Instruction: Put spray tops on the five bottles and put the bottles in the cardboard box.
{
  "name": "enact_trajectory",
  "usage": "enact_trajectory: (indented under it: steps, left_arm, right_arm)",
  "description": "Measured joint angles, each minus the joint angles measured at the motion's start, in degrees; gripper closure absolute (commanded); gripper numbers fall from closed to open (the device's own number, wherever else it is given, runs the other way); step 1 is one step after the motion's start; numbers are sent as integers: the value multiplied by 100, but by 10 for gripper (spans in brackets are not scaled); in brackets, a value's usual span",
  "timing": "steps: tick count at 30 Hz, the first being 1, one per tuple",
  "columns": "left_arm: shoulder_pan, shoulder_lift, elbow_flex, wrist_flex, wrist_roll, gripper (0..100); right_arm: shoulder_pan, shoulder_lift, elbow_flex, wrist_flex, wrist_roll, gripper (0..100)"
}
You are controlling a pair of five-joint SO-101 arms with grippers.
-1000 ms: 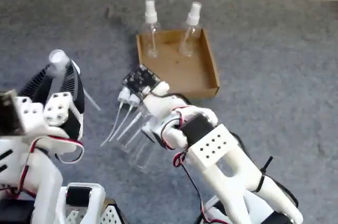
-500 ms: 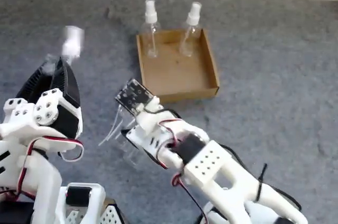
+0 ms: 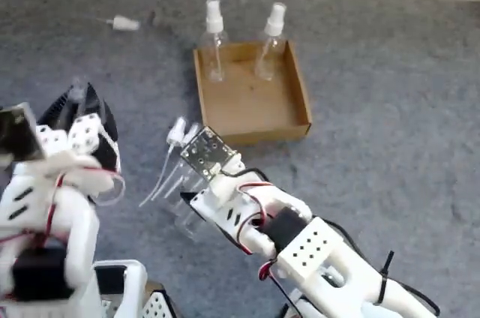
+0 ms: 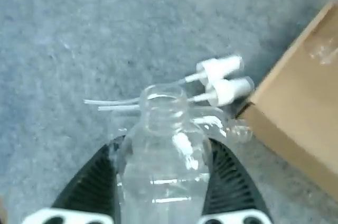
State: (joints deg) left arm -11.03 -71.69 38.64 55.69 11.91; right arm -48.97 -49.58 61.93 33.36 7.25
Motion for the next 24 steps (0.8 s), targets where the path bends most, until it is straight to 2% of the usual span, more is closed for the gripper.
enact_trajectory:
  steps: [5,8,11,16,20,24]
  left_arm:
    - [-466,941,651,-475,-1002,996]
    - [-571,1468,686,-510,-1319,995]
    - [-633,1793,686,-527,-1582,995]
    - [-633,1952,686,-431,-1969,995]
    - [-633,1969,747,-316,-2198,995]
    - [-484,1969,747,62,-2330,995]
  right_arm:
    - [167,-18,0,53,0,995]
    - [536,-18,0,598,0,995]
    - [1187,-18,-308,1565,114,995]
    - [2760,-26,-1248,3165,923,995]
    - [3877,-26,-1240,3367,1486,995]
    - [4431,299,-862,3341,1785,995]
